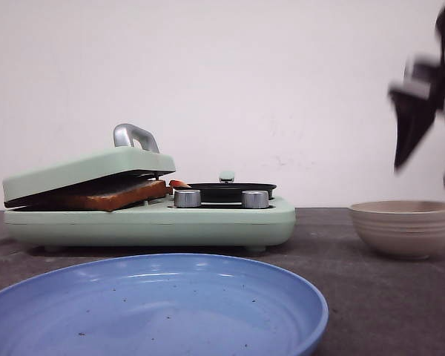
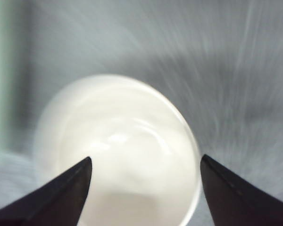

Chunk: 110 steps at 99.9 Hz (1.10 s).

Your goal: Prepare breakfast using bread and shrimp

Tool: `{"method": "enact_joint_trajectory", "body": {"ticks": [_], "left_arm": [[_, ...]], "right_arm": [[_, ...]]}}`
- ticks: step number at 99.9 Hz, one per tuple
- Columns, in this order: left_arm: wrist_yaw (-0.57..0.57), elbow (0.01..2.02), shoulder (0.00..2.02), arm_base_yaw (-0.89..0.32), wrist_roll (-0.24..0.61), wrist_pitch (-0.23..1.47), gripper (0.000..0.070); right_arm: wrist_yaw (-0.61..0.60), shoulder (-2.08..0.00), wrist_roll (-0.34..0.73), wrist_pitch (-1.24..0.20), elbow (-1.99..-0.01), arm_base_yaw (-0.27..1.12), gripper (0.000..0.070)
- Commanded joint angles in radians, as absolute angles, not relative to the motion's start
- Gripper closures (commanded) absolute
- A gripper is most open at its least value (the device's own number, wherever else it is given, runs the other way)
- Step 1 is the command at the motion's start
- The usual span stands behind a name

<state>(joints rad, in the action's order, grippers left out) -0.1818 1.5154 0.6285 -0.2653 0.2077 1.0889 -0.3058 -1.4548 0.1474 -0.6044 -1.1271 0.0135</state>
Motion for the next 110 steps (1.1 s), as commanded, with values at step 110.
{"method": "enact_joint_trajectory", "body": {"ticks": [110], "left_arm": [[-0.180, 1.463, 0.632, -0.269, 0.268, 1.195, 0.0700]], "right_arm": [[-0.018, -0.336, 0.120, -0.315, -0.531, 0.127, 0.0696]]}}
